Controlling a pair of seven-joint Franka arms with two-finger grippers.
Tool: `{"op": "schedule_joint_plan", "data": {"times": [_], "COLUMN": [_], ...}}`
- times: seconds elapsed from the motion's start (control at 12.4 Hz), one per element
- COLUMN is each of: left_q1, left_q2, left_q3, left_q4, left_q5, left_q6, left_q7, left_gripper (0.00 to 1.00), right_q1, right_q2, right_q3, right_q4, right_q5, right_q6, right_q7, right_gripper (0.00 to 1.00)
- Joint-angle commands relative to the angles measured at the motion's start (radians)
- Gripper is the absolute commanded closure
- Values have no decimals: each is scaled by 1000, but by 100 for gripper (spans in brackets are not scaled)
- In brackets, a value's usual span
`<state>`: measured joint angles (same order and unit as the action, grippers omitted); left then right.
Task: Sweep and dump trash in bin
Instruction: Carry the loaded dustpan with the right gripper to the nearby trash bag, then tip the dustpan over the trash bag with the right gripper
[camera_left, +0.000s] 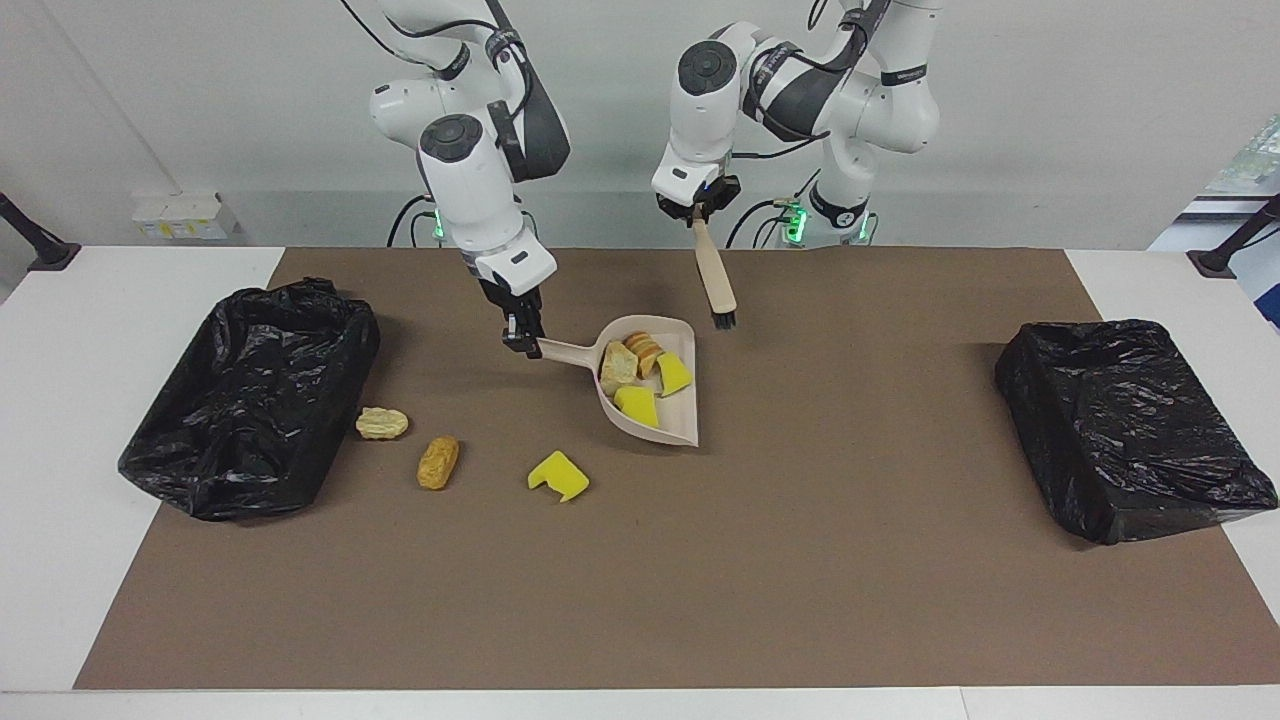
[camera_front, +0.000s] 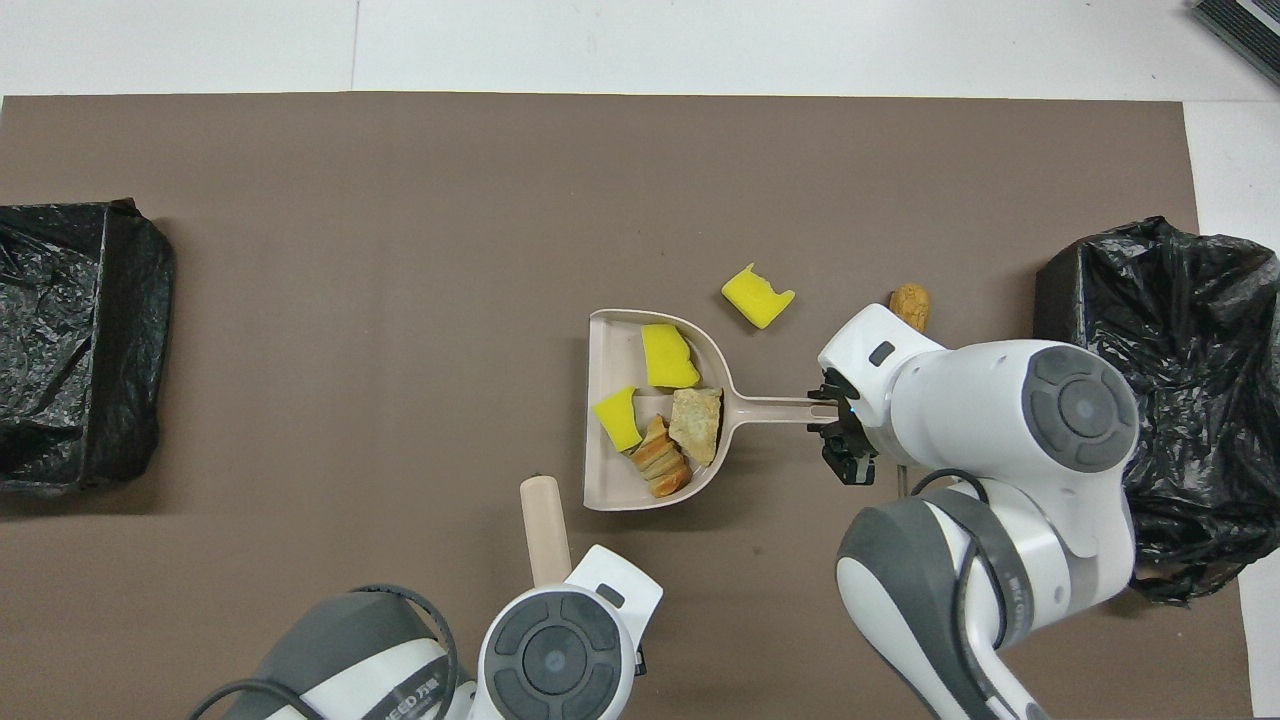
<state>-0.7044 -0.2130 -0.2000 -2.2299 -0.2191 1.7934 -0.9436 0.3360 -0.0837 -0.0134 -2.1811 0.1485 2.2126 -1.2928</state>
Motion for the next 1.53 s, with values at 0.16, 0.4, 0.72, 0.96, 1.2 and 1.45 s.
{"op": "schedule_joint_plan", "data": {"times": [0.16,0.4,0.72,0.96,1.2,1.45], "left_q1": [-79,-141,-228,-230,-228,-219], "left_q2": [-68,-17,35,53,80,87], "left_q3": [2,1,2,1,2,5], "left_q4": [-143,-165,-214,-224,-224,-214], "left_q5": [-63,-80,-94,-94,-94,-94], "left_q6": [162,267,404,411,414,402], "left_q7": [-46,-64,-67,-63,-46,-14], "left_gripper": [100,100,100,100,92,58], "right_q1": [-147,-259,-458,-579,-716,-831], "right_q2": [-27,-27,-18,2,2,22], "right_q3": [0,-3,-7,-10,-10,-10], "right_q4": [105,194,259,300,311,354], "right_q5": [86,76,65,56,-35,-124], "right_q6": [-204,-352,-383,-372,-341,-291], "right_q7": [-197,-258,-354,-488,-601,-701], "right_gripper": [100,100,100,100,100,100]}}
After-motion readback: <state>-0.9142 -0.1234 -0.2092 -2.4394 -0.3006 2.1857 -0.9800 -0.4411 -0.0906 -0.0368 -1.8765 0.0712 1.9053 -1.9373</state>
